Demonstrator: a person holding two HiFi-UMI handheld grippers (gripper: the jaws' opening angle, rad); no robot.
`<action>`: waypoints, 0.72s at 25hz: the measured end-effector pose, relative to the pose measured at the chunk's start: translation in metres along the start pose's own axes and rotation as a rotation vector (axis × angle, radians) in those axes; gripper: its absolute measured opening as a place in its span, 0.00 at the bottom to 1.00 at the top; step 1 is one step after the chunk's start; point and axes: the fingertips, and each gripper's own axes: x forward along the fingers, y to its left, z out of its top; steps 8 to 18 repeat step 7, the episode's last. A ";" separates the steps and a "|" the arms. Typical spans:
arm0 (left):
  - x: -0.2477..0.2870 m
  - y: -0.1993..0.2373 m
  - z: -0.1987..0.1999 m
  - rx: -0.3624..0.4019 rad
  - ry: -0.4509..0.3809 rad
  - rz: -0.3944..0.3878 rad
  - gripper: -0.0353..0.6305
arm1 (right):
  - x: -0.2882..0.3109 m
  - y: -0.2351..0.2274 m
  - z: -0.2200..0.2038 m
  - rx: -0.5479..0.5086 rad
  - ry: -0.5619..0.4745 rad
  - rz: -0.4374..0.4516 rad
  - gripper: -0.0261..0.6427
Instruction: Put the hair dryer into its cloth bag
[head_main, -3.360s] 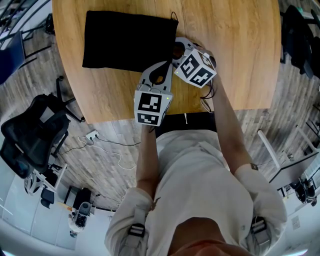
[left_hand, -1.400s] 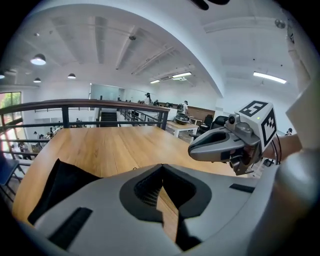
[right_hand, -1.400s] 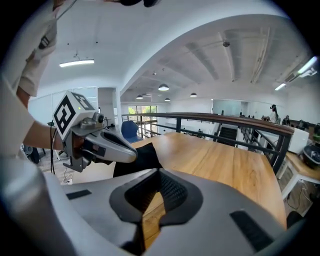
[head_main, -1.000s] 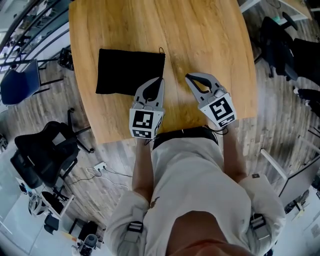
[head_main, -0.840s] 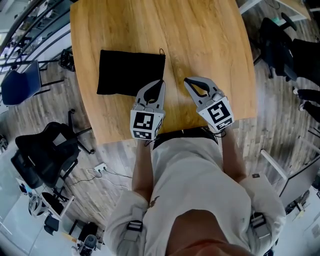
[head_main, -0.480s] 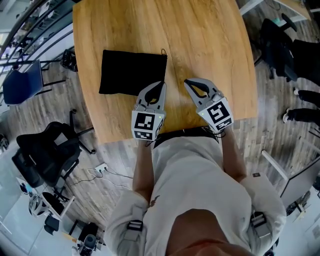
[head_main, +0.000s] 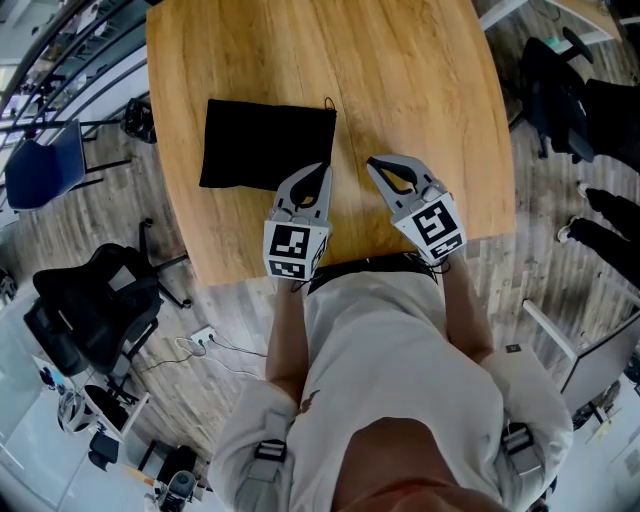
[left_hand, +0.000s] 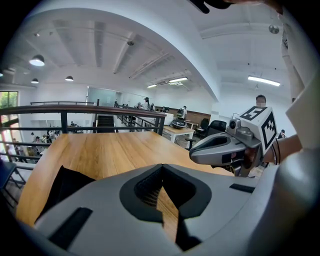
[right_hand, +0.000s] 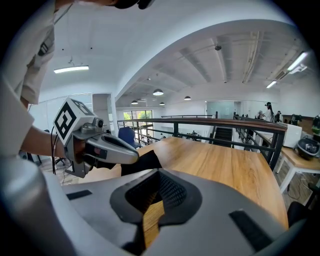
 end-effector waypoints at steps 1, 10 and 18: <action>0.000 0.000 0.000 0.000 0.001 0.000 0.08 | 0.000 0.000 0.001 0.000 0.001 0.000 0.07; 0.002 0.004 0.000 0.001 0.001 -0.005 0.08 | 0.006 0.000 0.000 0.000 0.009 0.001 0.07; 0.002 0.004 0.000 0.001 0.001 -0.005 0.08 | 0.006 0.000 0.000 0.000 0.009 0.001 0.07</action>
